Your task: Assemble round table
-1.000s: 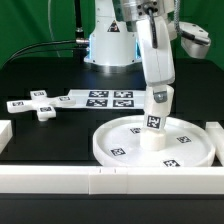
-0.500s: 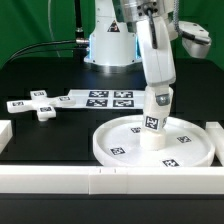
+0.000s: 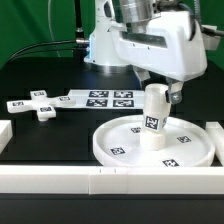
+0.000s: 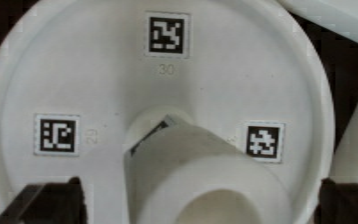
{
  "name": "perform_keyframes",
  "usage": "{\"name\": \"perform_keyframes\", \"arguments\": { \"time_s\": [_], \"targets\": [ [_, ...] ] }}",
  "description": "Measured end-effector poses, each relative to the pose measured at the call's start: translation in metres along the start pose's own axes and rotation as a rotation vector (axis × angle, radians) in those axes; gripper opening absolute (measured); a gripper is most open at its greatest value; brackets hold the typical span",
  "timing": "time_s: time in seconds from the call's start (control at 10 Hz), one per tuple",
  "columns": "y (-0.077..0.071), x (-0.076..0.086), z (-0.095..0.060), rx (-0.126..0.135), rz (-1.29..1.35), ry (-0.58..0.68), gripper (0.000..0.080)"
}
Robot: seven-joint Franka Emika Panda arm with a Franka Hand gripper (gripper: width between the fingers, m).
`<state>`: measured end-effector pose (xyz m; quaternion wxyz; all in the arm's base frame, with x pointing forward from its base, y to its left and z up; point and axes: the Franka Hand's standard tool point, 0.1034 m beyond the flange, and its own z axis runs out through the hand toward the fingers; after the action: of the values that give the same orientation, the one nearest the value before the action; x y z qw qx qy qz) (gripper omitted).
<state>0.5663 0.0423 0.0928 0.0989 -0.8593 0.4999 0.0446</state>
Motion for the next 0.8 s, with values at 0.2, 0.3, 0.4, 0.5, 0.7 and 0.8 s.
{"name": "perform_keyframes", "arguments": {
  "time_s": [0.2, 0.3, 0.4, 0.5, 0.7, 0.8],
  "targets": [
    [-0.0016, 0.0016, -0.0008, -0.002, -0.165, 0.006, 0.0649],
    [-0.0013, 0.0017, -0.0004, -0.003, -0.235, 0.006, 0.0649],
    [-0.0011, 0.0017, 0.0, -0.004, -0.297, 0.005, 0.0649],
    [-0.0009, 0.0018, 0.0004, -0.004, -0.379, 0.005, 0.0649],
    [-0.0008, 0.0029, -0.0001, -0.04, -0.601, 0.02, 0.0649],
    [-0.0022, 0.0029, -0.001, -0.059, -0.715, 0.03, 0.0649]
  ]
}}
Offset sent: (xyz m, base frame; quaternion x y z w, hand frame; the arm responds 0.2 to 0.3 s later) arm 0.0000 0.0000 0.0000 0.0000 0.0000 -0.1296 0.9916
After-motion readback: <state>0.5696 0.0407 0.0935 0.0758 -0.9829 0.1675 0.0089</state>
